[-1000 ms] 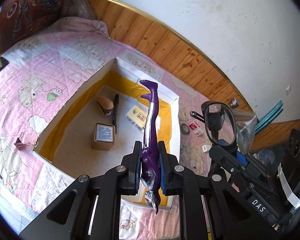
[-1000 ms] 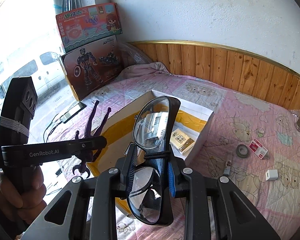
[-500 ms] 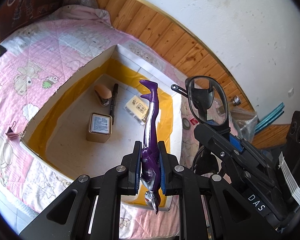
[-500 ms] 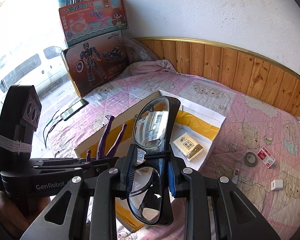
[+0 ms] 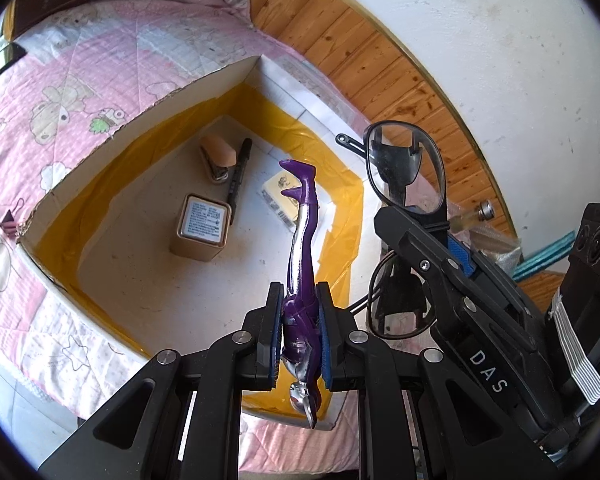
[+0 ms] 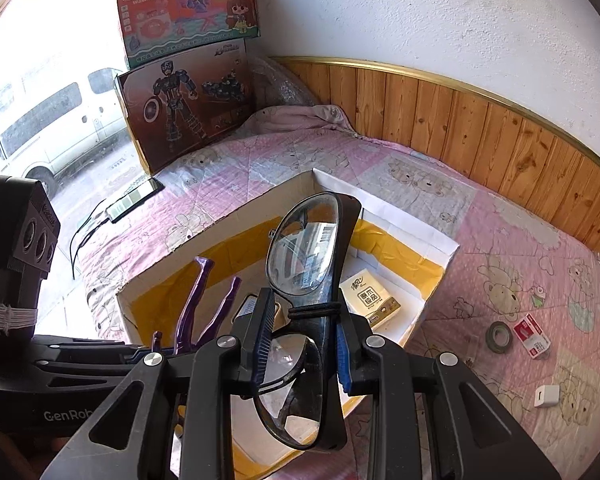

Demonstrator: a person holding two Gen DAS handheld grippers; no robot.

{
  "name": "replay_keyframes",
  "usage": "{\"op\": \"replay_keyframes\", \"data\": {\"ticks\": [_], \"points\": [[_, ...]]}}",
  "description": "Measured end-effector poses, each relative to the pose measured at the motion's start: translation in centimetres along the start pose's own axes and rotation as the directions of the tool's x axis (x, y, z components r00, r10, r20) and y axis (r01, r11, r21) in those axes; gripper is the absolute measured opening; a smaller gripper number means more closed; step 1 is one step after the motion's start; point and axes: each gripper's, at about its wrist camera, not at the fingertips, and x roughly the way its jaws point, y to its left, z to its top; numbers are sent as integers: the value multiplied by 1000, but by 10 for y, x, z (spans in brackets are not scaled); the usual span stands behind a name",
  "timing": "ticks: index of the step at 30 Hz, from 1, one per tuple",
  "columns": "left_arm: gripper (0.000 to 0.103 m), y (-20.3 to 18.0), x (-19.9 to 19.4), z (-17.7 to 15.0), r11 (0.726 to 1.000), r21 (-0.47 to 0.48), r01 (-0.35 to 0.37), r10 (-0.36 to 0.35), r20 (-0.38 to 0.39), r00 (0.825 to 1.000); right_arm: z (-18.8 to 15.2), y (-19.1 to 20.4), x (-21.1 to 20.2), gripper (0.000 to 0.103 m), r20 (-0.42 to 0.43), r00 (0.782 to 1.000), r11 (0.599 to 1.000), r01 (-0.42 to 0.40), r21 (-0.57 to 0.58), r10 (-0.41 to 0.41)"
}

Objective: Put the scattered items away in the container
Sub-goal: 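Lower both tools into the box and open them to drop figure and glasses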

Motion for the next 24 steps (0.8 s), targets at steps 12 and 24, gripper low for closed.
{"op": "replay_keyframes", "data": {"ticks": [12, 24], "points": [[15, -2, 15, 2, 999, -49, -12, 9, -57, 998, 5, -13, 38, 29, -75, 997, 999, -26, -47, 23], [15, -7, 31, 8, 997, -54, -59, 52, -117, 992, 6, -25, 66, 29, -157, 986, 997, -60, -37, 54]]}}
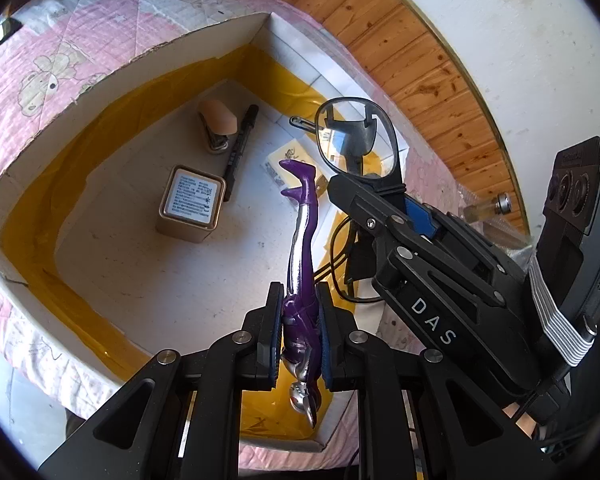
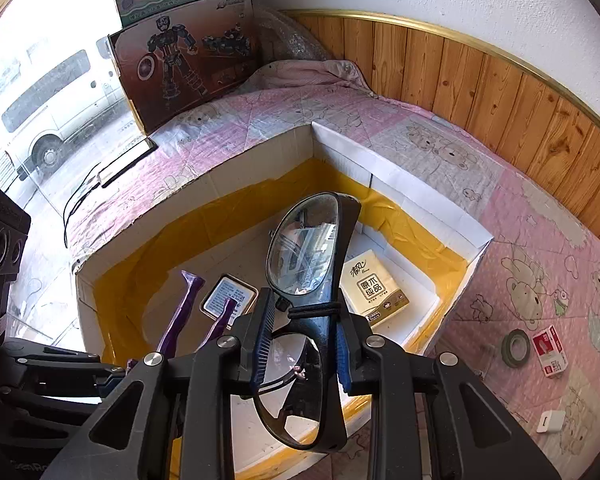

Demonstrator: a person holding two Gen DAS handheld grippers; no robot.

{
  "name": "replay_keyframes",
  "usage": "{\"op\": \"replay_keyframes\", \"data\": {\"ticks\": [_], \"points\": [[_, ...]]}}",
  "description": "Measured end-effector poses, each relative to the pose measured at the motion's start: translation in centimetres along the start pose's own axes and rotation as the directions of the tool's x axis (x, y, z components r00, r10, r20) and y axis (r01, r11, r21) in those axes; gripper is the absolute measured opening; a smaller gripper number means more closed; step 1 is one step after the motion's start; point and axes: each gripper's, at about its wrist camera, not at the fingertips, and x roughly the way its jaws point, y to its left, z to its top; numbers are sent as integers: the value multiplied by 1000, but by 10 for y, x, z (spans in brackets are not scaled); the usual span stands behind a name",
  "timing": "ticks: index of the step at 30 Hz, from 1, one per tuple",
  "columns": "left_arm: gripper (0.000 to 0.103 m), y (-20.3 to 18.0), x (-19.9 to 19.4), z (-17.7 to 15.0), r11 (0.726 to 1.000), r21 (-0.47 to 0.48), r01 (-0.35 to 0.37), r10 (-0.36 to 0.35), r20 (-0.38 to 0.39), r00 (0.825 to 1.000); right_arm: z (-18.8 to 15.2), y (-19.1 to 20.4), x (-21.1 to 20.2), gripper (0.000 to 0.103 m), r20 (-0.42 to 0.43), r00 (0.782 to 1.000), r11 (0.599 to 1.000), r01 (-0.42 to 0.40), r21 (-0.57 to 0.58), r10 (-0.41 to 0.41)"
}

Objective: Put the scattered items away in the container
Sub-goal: 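Lower both tools into the box and open them to drop figure and glasses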

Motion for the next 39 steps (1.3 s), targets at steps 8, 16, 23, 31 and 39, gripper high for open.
{"op": "replay_keyframes", "data": {"ticks": [8, 16, 23, 31, 39], "points": [[16, 8, 14, 3, 999, -13, -50, 49, -49, 998, -1, -1, 19, 29, -73, 997, 1000, -7, -22, 5], [16, 9, 26, 2, 998, -8, -56, 56, -79, 995, -1, -3, 37, 29, -152, 988, 1000, -17, -22, 14], [16, 9, 30, 4, 998, -5, -64, 64, -88, 994, -1, -7, 51, 29, -212, 977, 1000, -26, 1, 26], [19, 11, 28, 3, 999, -21, -50, 48, -94, 994, 1, -7, 50, 29, -222, 975, 999, -22, 24, 27], [37, 5, 17, -1, 999, 0, -43, 43, -62, 997, 1, -7, 38, 29, -196, 980, 999, -10, 48, 19]]}}
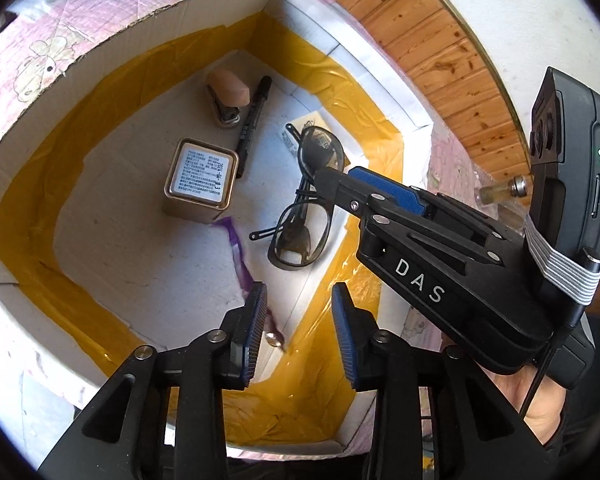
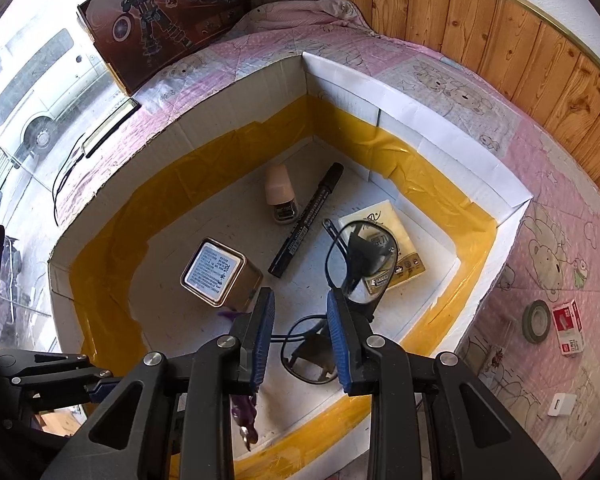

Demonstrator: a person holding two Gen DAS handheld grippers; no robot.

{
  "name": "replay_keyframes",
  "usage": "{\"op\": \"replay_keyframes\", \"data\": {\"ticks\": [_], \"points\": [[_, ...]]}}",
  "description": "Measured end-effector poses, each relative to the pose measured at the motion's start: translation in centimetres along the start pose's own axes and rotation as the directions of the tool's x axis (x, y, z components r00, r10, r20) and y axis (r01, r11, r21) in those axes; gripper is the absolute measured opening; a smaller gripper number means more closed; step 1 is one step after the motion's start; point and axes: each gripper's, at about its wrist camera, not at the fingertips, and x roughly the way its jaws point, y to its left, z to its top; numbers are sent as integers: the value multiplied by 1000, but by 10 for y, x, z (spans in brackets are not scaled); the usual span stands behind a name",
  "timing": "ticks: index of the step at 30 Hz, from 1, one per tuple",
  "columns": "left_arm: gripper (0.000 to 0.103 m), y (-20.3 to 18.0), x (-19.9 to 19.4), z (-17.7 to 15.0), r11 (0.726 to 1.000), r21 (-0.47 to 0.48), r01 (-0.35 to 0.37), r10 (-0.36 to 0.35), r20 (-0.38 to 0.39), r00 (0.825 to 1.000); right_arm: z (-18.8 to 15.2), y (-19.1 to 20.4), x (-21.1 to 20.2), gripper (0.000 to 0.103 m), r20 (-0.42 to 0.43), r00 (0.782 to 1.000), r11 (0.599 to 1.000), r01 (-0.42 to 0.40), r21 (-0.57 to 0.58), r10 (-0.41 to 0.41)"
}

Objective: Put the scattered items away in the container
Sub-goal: 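Lower both tools into the box and open them to drop figure and glasses, then lift both open tools out of the box and move toward the clear tube and white charger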

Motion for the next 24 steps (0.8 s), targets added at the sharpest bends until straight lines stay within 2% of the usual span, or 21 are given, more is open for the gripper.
{"op": "replay_keyframes", "data": {"ticks": [5, 9, 18, 24], "points": [[41, -4, -8, -4, 1000, 20, -8, 8, 21, 1000, -3, 0, -15, 29, 38, 999, 1000, -9, 22, 8], [42, -7, -19, -9, 998, 46, -44, 42, 62, 997, -8, 0, -30, 29, 77, 997, 998, -35, 54, 31], [43, -24, -48, -22, 974, 153, -168, 137, 198, 971, -31, 6, -55, 30, 154, 985, 988, -99, 121, 80], [43, -31, -60, -34, 965, 183, -189, 144, 234, 962, -45, 11, -76, 30, 211, 974, 985, -108, 136, 78]]}}
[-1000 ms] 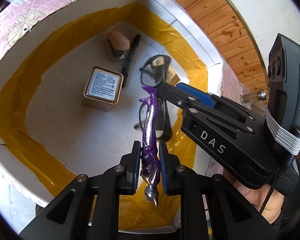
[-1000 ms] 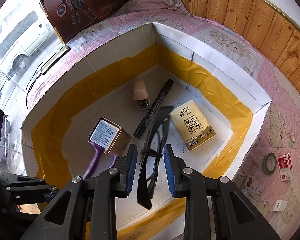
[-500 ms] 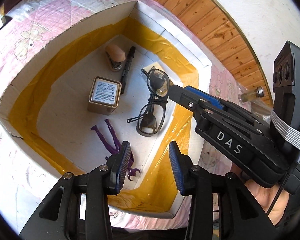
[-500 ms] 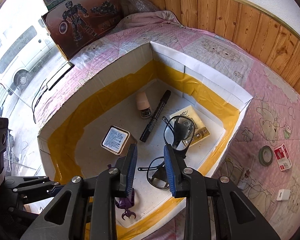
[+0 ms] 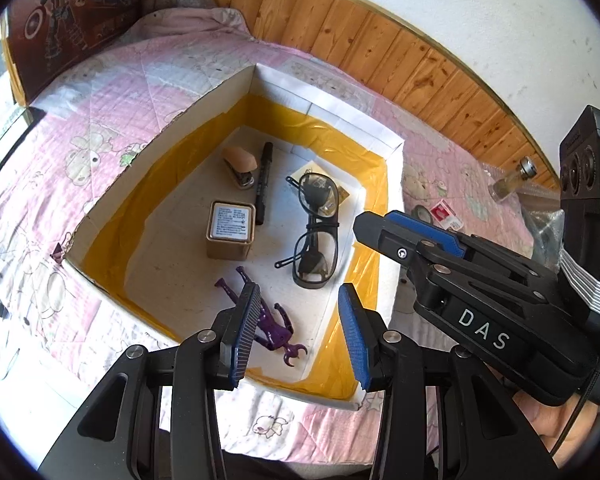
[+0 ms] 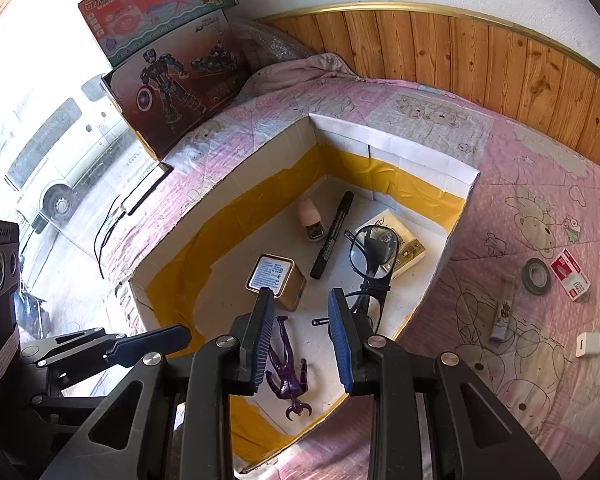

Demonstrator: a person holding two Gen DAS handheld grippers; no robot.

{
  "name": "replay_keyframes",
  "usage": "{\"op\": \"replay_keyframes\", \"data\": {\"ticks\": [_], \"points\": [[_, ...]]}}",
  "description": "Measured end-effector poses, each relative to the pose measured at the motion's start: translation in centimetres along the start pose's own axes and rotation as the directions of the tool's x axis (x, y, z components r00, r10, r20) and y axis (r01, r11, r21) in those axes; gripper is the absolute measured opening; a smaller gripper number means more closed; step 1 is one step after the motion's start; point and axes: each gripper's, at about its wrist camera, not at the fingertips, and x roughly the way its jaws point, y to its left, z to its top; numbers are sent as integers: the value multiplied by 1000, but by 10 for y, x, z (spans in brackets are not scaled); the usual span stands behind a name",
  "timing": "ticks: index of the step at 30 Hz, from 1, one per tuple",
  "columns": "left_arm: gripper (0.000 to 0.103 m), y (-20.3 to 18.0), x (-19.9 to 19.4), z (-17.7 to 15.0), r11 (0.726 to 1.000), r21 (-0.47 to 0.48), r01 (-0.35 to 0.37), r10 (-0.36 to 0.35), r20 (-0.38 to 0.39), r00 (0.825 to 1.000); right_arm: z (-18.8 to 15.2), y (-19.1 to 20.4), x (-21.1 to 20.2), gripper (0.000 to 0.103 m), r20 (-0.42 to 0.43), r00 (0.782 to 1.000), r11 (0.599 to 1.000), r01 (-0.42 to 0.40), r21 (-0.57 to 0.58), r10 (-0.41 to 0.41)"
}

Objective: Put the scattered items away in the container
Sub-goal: 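Lift both open tools out of the box and move toward the clear tube and white charger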

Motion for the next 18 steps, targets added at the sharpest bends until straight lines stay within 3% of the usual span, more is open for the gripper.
{"op": "replay_keyframes", "data": {"ticks": [9, 18], "points": [[43, -9, -29, -13, 1000, 31, -5, 3, 65, 998, -12, 13, -40, 30, 97, 995, 1000, 1, -4, 0], [43, -6, -55, -34, 999, 35, 1, -6, 136, 991, -35, 17, -75, 37, 216, 976, 998, -40, 55, 28]]}}
